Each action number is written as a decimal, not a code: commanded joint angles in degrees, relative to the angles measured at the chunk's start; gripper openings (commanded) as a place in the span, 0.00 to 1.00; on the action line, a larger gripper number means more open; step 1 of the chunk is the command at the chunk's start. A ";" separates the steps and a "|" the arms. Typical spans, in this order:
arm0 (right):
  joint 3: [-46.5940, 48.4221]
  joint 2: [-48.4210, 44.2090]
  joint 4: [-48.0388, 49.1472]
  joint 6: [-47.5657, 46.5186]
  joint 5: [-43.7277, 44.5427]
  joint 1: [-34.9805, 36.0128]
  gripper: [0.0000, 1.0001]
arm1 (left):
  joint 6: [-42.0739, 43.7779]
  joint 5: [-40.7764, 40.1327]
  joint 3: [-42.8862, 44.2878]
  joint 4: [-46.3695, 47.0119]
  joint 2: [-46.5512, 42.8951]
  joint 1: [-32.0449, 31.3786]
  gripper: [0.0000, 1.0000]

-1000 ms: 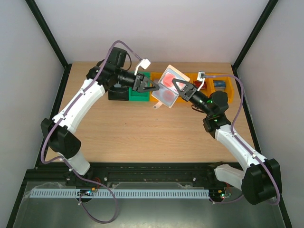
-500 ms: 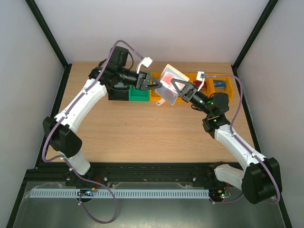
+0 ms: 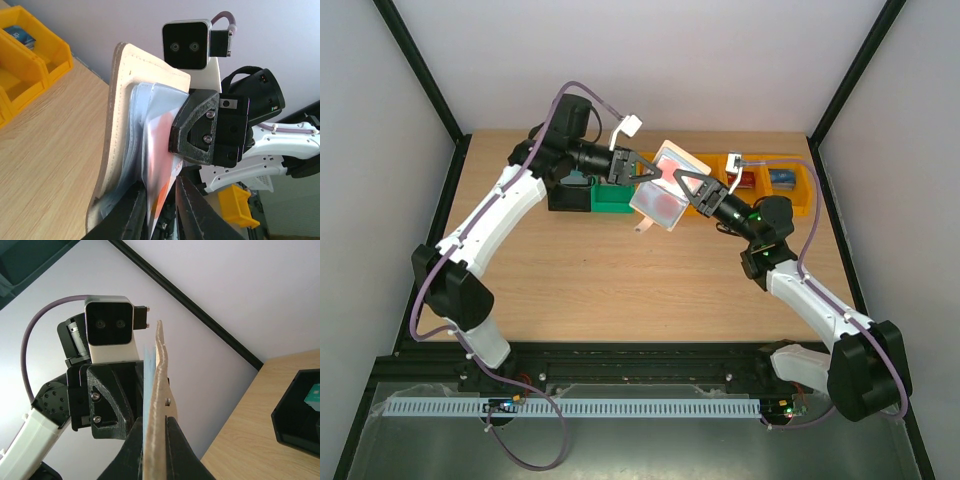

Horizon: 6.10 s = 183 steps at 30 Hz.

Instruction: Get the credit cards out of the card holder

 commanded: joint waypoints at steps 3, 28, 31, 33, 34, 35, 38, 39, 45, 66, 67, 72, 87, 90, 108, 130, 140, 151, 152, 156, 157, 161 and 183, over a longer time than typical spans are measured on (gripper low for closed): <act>-0.33 -0.04 3.47 -0.66 0.88 0.59 0.02 | -0.64 3.77 0.71 1.51 0.68 -1.01 0.17; 3.28 0.27 -0.55 -5.29 -7.28 0.19 0.40 | 9.15 3.02 -0.03 -5.95 -0.13 -1.02 0.02; 3.34 -0.09 -1.19 -5.91 -8.03 -0.08 0.43 | 12.24 2.99 0.21 -8.67 -0.31 -0.91 0.02; 3.66 -0.33 -1.98 -6.60 -8.72 -0.35 0.47 | 14.19 3.03 0.45 -10.34 -0.40 -0.84 0.02; 4.04 -0.30 -2.53 -7.00 -9.24 -0.33 0.49 | 14.94 3.25 0.49 -11.05 -0.46 -0.84 0.02; 4.43 -0.23 -3.36 -7.29 -9.72 -0.38 0.50 | 15.56 3.48 0.46 -11.53 -0.46 -0.84 0.02; 4.95 -0.09 -4.33 -7.50 -10.43 -0.46 0.40 | 16.63 3.86 0.50 -12.31 -0.64 -0.82 0.02; 5.03 -0.12 -4.61 -7.56 -10.33 -0.49 0.35 | 16.78 3.75 0.46 -12.46 -0.61 -0.82 0.02; 5.30 -0.15 -4.89 -7.50 -11.03 -0.86 0.14 | 18.14 3.33 0.50 -13.99 -0.66 -0.79 0.02; 4.79 -0.02 -1.19 -3.35 -11.43 -1.13 0.02 | 11.72 5.90 -3.16 -6.46 -2.17 1.22 0.30; 4.78 -0.05 -1.20 -3.44 -11.43 -1.15 0.02 | 11.65 5.88 -3.07 -6.57 -2.04 0.92 0.28; 4.79 -0.03 -1.38 -3.65 -11.31 -1.16 0.02 | 12.24 5.99 -2.96 -7.28 -2.02 0.39 0.05; 5.01 -0.34 -0.45 -1.61 -11.85 -2.75 0.02 | 15.76 5.92 -2.93 -10.73 -2.28 0.48 0.20; 4.96 -0.75 -0.91 -2.47 -12.44 -2.74 0.02 | 12.87 4.11 -3.18 -7.95 -2.09 0.52 0.16; 5.96 -1.09 -2.94 -3.63 -13.19 -3.08 0.03 | 14.60 6.44 -3.17 -9.09 -2.09 0.14 0.18; 5.94 -1.66 -3.20 -3.63 -13.51 -3.27 0.02 | 17.17 7.65 -3.76 -10.97 -2.68 0.12 0.02; 5.51 -1.57 -5.15 -3.81 -12.16 -3.86 0.17 | 18.29 5.17 -4.84 -12.02 -2.85 0.17 0.02; 5.32 -1.18 -3.88 -2.58 -11.99 -4.31 0.07 | 20.91 3.66 -5.78 -13.77 -3.02 0.12 0.02; 5.32 -1.20 -3.86 -2.57 -12.07 -4.40 0.06 | 21.35 3.27 -6.21 -14.09 -3.15 0.20 0.02; 5.32 -1.05 -4.06 -2.34 -12.37 -4.72 0.05 | 22.39 2.02 -7.54 -14.69 -3.45 0.37 0.02; 5.28 -1.01 -4.18 -2.30 -12.38 -4.77 0.04 | 22.40 2.03 -7.66 -14.74 -3.55 0.43 0.02; 5.12 -1.30 -4.79 -2.35 -12.15 -5.17 0.02 | 23.05 1.97 -8.15 -15.55 -3.89 0.71 0.02; 4.41 -4.80 -21.27 -9.12 -5.87 -15.94 0.02 | -3.53 -18.04 -15.65 8.41 9.93 21.57 0.02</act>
